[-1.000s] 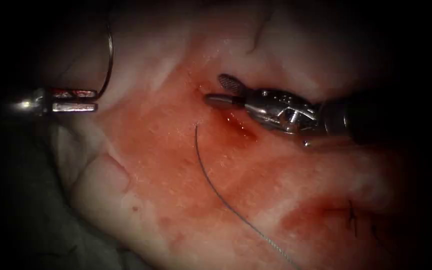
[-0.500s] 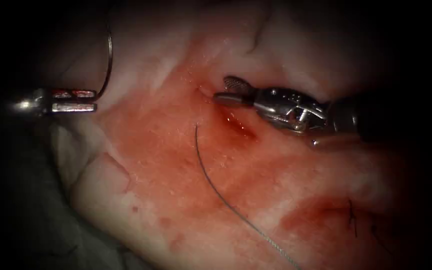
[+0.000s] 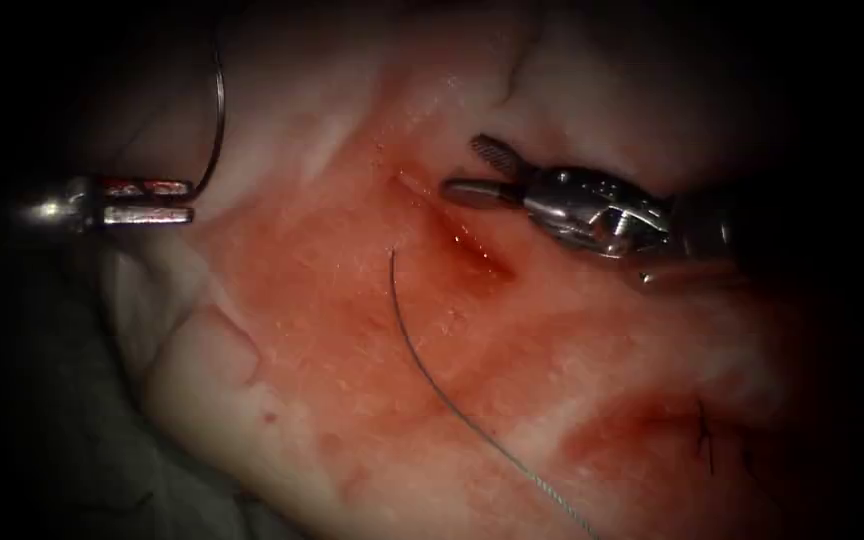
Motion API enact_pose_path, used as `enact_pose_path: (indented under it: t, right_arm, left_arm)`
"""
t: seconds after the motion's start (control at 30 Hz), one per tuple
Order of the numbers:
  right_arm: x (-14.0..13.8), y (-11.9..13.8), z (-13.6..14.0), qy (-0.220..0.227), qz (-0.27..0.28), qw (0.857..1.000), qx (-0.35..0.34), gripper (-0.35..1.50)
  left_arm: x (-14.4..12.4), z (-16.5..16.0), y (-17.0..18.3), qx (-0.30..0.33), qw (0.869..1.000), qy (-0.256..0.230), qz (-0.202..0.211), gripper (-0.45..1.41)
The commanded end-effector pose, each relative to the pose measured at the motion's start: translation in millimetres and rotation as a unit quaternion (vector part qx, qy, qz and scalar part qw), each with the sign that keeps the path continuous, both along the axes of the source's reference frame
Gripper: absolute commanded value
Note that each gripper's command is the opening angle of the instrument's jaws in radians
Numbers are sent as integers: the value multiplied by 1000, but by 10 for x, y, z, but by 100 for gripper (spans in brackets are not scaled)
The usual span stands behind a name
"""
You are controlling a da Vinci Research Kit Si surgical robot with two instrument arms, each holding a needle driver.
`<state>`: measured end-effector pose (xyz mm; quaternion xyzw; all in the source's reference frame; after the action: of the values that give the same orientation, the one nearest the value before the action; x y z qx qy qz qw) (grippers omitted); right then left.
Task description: Wound Closure
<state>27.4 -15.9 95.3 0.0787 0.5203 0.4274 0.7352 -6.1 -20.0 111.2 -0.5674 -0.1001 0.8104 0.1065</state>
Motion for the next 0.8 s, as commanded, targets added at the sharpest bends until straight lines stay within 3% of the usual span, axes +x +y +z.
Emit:
enact_pose_path:
  t: [0.03, 0.4, 0.53, 0.67, 0.8]
  right_arm:
    - [8, -6, 10, 0, -2, 1000, -1, 71]
    - [14, -16, 18, -6, -13, 1000, 1, 46]
    - [15, -17, 22, 1, -24, 1000, 1, 21]
    - [18, -17, 23, 10, -36, 999, 4, -35]
    - [18, -14, 22, 15, -43, 999, 7, -35]
  left_arm:
    - [-5, 6, -5, 1, 1000, 0, 1, -45]
    - [-4, 5, -5, 1, 1000, -2, 2, -45]
    - [-4, 5, -5, 1, 1000, -2, 2, -45]
    - [-4, 5, -5, 1, 1000, -2, 2, -45]
    - [-4, 5, -5, 1, 1000, -2, 3, -45]
